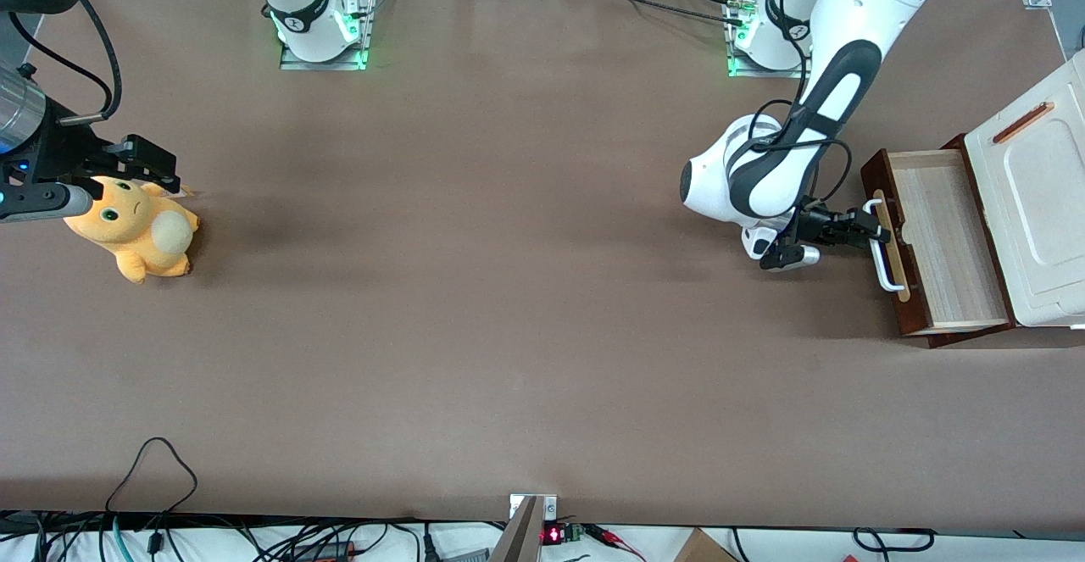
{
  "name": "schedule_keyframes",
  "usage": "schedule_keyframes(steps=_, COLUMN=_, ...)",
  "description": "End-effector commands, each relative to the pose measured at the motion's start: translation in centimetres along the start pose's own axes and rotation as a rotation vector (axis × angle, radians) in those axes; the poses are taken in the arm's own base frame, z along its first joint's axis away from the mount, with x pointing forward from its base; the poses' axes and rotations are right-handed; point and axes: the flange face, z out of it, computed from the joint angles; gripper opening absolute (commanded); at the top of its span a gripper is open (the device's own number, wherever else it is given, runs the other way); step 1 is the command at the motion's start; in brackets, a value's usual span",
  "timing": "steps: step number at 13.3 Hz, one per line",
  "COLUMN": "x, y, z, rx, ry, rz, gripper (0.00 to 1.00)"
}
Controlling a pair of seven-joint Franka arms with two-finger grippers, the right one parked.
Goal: Open lower drawer with left arm only
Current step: 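Open the left gripper and lift it away from the handle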
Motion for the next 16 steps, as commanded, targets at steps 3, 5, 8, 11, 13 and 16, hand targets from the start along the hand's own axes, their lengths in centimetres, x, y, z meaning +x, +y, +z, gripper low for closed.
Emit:
schedule_keyframes(steps=3, x=1.6, y=-9.8, z=-5.1, rx=-0.263, ry=-0.058, rz=-0.155, gripper=1.00)
schedule_keyframes(steps=5, x=1.5, y=-15.2, z=-6.8, rx=-0.450, ry=-0.084, rz=-0.193, gripper=1.00)
schedule_keyframes(steps=8, x=0.9, y=-23.8, z=-7.8, rx=-0.730, ry=-0.138, rz=-0.208, gripper=1.00)
schedule_keyframes(steps=11, x=-0.4, y=-31.1, z=-7.8, rx=-1.033, ry=-0.164, rz=-0.252, gripper=1.00)
schedule_keyframes(steps=13, x=-1.2, y=-34.6, z=-6.2, rx=-1.184, ry=-0.164, rz=-0.273, gripper=1.00)
schedule_keyframes(steps=16, x=-2.6, y=-37.9, z=-2.0, rx=-1.373, ry=-0.086, rz=-0.215, gripper=1.00)
